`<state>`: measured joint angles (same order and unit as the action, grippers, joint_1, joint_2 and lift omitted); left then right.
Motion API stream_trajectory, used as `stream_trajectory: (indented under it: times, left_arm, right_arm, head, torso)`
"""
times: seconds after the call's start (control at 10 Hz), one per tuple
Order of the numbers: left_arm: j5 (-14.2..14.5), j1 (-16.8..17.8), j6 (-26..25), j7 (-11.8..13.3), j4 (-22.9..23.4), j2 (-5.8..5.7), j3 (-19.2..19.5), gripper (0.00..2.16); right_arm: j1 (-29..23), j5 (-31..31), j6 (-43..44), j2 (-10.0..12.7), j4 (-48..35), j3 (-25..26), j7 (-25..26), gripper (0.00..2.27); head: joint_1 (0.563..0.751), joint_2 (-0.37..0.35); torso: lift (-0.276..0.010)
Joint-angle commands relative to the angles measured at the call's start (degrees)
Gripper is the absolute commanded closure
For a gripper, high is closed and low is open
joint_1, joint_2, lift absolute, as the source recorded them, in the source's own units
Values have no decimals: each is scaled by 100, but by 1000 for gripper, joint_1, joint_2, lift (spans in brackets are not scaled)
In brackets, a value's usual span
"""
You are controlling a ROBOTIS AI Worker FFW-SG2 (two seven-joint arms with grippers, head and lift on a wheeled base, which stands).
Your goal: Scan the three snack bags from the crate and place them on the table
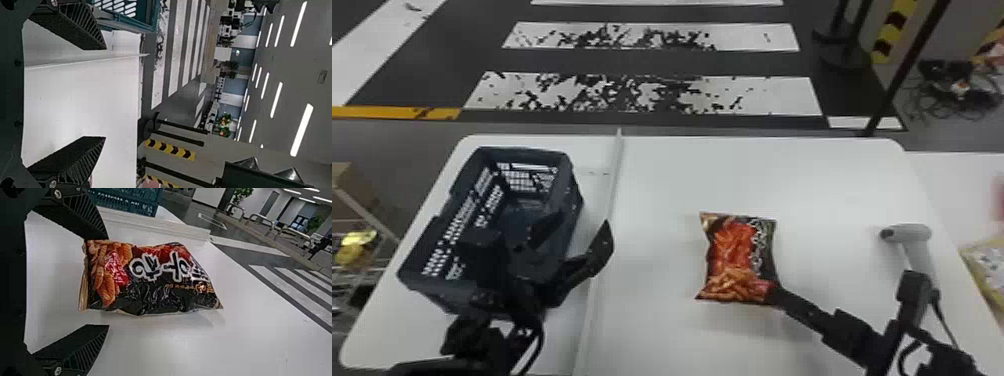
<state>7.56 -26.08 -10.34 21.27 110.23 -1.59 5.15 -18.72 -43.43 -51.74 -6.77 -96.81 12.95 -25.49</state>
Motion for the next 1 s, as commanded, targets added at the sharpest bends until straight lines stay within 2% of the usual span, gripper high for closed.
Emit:
stream_trajectory:
  times: [0.0,0.1,0.2,0.3,0.6,0.9]
  left_arm:
    - [0,-2,1,0,7,-8,-5,63]
    - [0,-2,1,9,-2,-8,-5,63]
    - [0,-2,-17,9,-2,-17,-5,63]
    - [0,-2,-17,9,7,-17,-5,63]
    - [0,-2,-17,9,25,-17,-5,63]
    - [0,-11,-17,9,60,-17,-5,63]
  right_arm:
    - [167,-8,-43,0,171,-56,0,211]
    - [220,-17,-131,0,198,-56,-114,616]
    - [246,-17,-201,0,198,-56,-140,1565]
    - [264,-25,-377,0,198,-39,-132,2260]
    - [246,-272,-482,0,163,102,-228,2260]
    - [140,-518,-922,0,-417,497,-290,2260]
  head:
    - [695,45]
    - [695,49]
    - [695,56]
    - [695,61]
    - [695,67]
    - [695,62]
  torso:
    - [-62]
    - [-62]
    - [-62]
    - [-62]
    - [-62]
    - [-62]
